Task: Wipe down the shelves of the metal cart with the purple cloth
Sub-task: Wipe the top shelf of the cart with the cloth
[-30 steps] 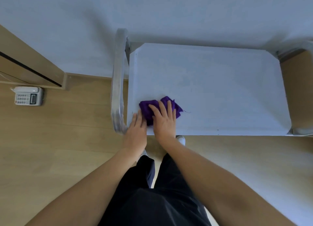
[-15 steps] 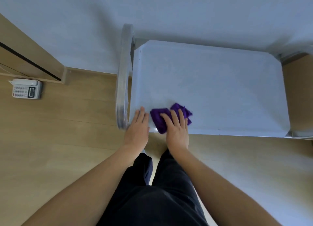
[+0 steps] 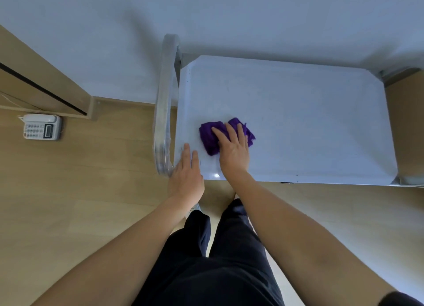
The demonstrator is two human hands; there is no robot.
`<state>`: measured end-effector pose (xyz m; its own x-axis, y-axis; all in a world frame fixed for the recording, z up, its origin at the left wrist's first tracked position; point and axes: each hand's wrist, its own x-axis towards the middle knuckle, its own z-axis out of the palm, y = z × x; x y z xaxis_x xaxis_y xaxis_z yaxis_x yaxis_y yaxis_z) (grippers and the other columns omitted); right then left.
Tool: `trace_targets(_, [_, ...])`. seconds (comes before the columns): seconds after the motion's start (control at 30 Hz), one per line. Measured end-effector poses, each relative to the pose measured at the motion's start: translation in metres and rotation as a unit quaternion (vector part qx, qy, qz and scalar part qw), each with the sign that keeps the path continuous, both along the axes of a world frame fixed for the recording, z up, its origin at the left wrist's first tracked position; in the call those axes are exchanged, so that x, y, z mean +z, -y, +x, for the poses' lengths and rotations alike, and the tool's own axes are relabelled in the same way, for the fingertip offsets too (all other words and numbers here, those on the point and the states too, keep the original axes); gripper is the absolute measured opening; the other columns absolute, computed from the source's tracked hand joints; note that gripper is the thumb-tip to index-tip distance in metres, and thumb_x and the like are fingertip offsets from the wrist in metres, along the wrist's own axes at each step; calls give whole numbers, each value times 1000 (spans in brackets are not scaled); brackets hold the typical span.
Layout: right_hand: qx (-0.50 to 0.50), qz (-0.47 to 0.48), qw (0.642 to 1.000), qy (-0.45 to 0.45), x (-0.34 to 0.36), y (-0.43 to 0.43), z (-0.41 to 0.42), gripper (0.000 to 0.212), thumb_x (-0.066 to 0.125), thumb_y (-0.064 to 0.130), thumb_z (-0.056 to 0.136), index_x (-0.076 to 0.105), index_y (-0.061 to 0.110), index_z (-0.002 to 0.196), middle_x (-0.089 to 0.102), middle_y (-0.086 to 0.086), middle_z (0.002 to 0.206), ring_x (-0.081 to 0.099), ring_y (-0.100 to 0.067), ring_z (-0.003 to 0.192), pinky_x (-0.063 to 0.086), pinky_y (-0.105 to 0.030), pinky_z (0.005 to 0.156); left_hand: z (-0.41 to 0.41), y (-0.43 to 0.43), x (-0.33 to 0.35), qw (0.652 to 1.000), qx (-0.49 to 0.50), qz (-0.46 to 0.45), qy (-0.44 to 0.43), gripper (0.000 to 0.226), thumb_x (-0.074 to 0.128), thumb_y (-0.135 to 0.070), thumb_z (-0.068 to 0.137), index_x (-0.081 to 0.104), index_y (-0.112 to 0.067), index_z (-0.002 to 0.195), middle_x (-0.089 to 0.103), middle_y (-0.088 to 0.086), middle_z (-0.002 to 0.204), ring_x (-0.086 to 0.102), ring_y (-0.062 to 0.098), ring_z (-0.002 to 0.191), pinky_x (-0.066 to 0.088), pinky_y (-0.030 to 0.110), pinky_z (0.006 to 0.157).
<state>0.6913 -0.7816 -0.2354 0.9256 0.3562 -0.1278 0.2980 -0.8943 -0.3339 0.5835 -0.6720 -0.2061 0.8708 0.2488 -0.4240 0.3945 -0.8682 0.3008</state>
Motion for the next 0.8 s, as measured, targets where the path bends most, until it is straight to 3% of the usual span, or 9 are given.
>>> trace_targets(0.1, [-44, -18, 999, -14, -3, 4, 14, 42, 43, 28, 101, 40, 42, 140, 32, 1, 154, 11, -31, 148, 12, -52, 119, 17, 5, -4, 996, -49, 69, 20, 64, 35, -27, 102, 6, -6, 155, -8, 16, 162, 3, 31, 150, 14, 37, 120])
trace_targets(0.2, [-30, -40, 998, -35, -3, -1, 39, 42, 33, 36, 103, 31, 42, 145, 18, 2, 160, 1, -34, 148, 5, -54, 119, 47, 3, -16, 994, -52, 82, 50, 62, 29, -29, 102, 3, -6, 154, -5, 15, 162, 0, 29, 151, 12, 40, 122])
trace_targets(0.3, [31, -54, 998, 0, -8, -8, 42, 47, 34, 34, 103, 23, 39, 148, 8, -1, 162, -3, -38, 147, 5, -61, 116, 60, 1, -35, 993, -21, 89, 78, 58, 26, -29, 103, 14, -3, 153, 5, 16, 162, 7, 29, 150, 17, 45, 121])
trace_targets(0.4, [77, -53, 994, 51, -16, -2, 32, 53, 43, 33, 100, 24, 40, 149, 12, 0, 162, 4, -37, 148, 10, -64, 115, 55, 2, -52, 989, -16, 102, 108, 60, 18, -32, 101, 16, -1, 152, 9, 17, 161, 9, 29, 150, 19, 47, 121])
trace_targets(0.5, [88, -55, 992, 67, -18, 2, 51, 47, 41, 43, 100, 30, 41, 146, 24, 1, 159, 13, -36, 147, 16, -61, 115, 51, 2, -58, 985, -15, 96, 139, 59, 24, -29, 102, 15, -1, 153, 8, 16, 162, 6, 27, 151, 18, 46, 120])
trace_targets(0.6, [81, -73, 991, 78, -21, -22, 101, 48, 37, 48, 99, 31, 38, 146, 25, 0, 158, 10, -37, 147, 8, -63, 115, 51, 2, -59, 983, -10, 98, 157, 59, 30, -27, 101, 17, -2, 153, 9, 16, 162, 7, 27, 151, 19, 47, 120])
trace_targets(0.7, [64, -69, 992, 83, -25, -60, 152, 49, 35, 44, 100, 30, 35, 147, 15, 3, 161, 3, -33, 148, 3, -62, 114, 49, 3, -62, 981, -10, 105, 162, 59, 30, -27, 101, 16, -3, 153, 10, 14, 162, 6, 25, 151, 18, 45, 121])
trace_targets(0.8, [78, -37, 994, 69, -26, -82, 175, 46, 36, 36, 101, 33, 33, 147, 21, 7, 159, 10, -25, 148, 5, -57, 117, 51, 1, -62, 980, -13, 109, 163, 58, 26, -28, 102, 15, -3, 153, 9, 13, 162, 5, 24, 151, 16, 44, 121])
